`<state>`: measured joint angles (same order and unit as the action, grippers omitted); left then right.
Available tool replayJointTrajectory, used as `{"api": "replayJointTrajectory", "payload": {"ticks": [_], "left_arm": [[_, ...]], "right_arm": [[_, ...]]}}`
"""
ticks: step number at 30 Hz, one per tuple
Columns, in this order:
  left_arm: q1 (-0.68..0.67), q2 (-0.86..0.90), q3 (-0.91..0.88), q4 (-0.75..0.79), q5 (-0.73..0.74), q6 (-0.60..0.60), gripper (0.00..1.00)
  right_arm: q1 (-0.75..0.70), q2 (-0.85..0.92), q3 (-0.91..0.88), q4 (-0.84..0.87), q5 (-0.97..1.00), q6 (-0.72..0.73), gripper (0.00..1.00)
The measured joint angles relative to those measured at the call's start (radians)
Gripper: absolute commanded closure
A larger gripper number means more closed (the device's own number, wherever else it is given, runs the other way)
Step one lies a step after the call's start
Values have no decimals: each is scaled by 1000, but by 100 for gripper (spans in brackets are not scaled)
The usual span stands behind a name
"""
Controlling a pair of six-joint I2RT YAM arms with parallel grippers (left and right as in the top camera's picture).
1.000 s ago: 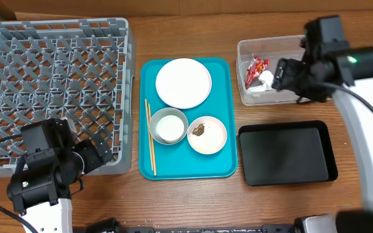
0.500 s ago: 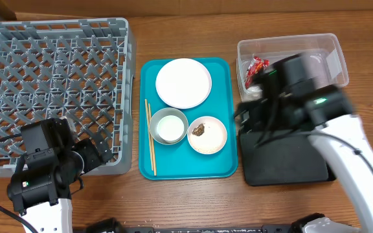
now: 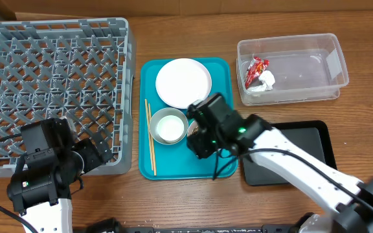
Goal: Sort waste into correct bins and load items into the dishwasher
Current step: 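Grasp the rim of the pink bowl with rice using the right gripper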
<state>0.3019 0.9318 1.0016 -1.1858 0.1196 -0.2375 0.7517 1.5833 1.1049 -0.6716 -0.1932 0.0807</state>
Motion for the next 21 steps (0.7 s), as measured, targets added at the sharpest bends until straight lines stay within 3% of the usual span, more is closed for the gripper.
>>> {"api": "replayJointTrajectory", "payload": {"ticks": [11,21], "left_arm": [[0,0,0,0,0,0,0],[0,0,0,0,0,0,0]], "right_arm": [[36,174,0,53,18,46,68],[36,215,0,52,22,114,84]]}}
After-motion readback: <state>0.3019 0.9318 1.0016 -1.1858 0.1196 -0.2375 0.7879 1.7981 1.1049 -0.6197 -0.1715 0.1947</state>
